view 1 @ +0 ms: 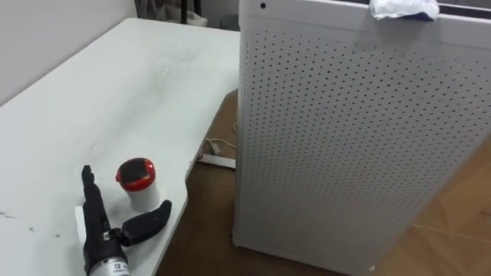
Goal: Pick garbage
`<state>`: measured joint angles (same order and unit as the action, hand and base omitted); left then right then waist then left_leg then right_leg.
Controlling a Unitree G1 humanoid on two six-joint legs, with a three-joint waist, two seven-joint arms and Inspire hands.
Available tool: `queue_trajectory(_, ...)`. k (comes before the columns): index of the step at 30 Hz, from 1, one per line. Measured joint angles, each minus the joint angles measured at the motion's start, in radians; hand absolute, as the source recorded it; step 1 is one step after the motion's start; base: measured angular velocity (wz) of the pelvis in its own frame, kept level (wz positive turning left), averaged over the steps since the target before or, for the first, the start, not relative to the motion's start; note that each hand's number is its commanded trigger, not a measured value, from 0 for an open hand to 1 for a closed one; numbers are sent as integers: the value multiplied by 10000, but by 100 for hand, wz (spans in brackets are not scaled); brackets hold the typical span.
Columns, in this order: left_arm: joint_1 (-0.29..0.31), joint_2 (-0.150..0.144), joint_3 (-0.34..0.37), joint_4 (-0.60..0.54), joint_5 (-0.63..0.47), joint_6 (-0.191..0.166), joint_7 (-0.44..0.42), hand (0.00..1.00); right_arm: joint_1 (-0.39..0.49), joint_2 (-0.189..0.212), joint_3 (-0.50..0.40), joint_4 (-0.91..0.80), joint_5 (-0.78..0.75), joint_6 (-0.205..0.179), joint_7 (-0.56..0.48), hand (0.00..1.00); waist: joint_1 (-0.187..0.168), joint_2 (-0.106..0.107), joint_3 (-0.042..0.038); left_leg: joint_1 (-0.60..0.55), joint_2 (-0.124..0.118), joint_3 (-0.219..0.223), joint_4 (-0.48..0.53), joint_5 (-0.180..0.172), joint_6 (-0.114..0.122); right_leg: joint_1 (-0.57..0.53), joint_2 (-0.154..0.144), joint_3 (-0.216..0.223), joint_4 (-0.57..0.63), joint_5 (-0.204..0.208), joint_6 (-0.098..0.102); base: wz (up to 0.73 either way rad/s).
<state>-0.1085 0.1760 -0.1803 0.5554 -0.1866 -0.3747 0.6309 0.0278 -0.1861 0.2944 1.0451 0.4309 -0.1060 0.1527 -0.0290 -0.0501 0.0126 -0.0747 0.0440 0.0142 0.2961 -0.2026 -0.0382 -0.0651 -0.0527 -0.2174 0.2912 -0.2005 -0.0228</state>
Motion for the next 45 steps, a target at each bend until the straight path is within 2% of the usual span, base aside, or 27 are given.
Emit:
queue_trajectory(4, -346, -5, -3, 318, -5, 182, 26, 0, 8, -1, 5, 7, -4, 90, -3, 100, -110, 54, 22, 6, 0, 39, -60, 30, 47, 8, -17, 11, -8, 9, 14, 1)
queue_trajectory(10, -539, -2, 2, 470, 0, 238, 181, 1, 48, 12, 204, 4, -4, 196, -5, 100, -320, 80, 37, -47, -40, 124, -103, 54, 85, -27, -71, -19, -34, 27, 48, 0)
queue_trajectory(11, -541, 0, 1, 470, 1, 239, 181, 53, 48, 21, 203, 3, -5, 204, -4, 100, -328, 79, 37, -46, -44, 124, -118, 57, 91, -27, -75, -20, -45, 28, 52, 0)
queue_trajectory(12, -543, 5, 1, 469, 2, 239, 180, 70, 46, 52, 202, -2, -6, 204, -4, 100, -350, 81, 36, -45, -46, 123, -140, 66, 103, -16, -71, -22, -92, 41, 70, 4)
queue_trajectory(13, -543, 5, -1, 469, 3, 239, 180, 100, 46, 86, 201, -2, -7, 204, -4, 100, -382, 85, 33, -40, -46, 123, -169, 78, 116, 12, -65, -30, -152, 57, 86, 5)
queue_trajectory(20, -733, 112, 206, 693, 8, 272, 299, 100, 125, 199, 350, -8, 12, 226, 3, 100, -452, 97, 24, -1, -95, 161, -282, 132, 159, -24, -9, 98, -257, 99, 151, 1)
queue_trajectory(22, -823, 375, 214, 734, -391, 308, 311, 100, 184, 220, 389, -72, 157, 315, -3, 100, -458, 100, 24, -22, -106, 159, -283, 141, 175, 13, -2, 104, -351, 155, 178, 0)
queue_trajectory(24, -962, 411, 216, 763, -655, 480, 362, 100, 231, 224, 390, -155, 242, 402, -5, 100, -485, 107, 29, 7, -146, 157, -283, 148, 187, 112, -31, 102, -391, 176, 211, 0)
queue_trajectory(28, -1424, 338, 186, 1119, -866, 694, 400, 100, 243, 240, 393, -210, 344, 431, -34, 100, -501, 149, 52, 36, -225, 173, -281, 164, 223, 146, -102, 152, -394, 248, 299, -1)
queue_trajectory(34, -1575, 147, 161, 1119, -969, 875, 352, 100, 247, 233, 477, -256, 354, 503, -107, 100, -529, 290, 103, 31, -232, 256, -296, 132, 300, 132, -113, 200, -393, 284, 336, -3)
queue_trajectory(39, -1579, 28, 132, 1098, -977, 960, 141, 100, 251, 226, 488, -346, 352, 592, -97, 100, -552, 425, 87, 86, -229, 277, -388, 147, 328, 182, -107, 178, -457, 286, 338, 2)
queue_trajectory(44, -1580, -106, -51, 886, -1039, 985, -87, 100, 250, 220, 499, -431, 357, 593, -86, 100, -624, 429, 84, 98, -230, 354, -396, 147, 329, 268, -122, 162, -544, 287, 346, 4)
queue_trajectory(45, -1578, -105, -186, 723, -1050, 1085, -209, 100, 240, 217, 497, -452, 353, 593, -86, 100, -615, 426, 85, 92, -232, 377, -396, 149, 331, 265, -128, 194, -542, 287, 347, 3)
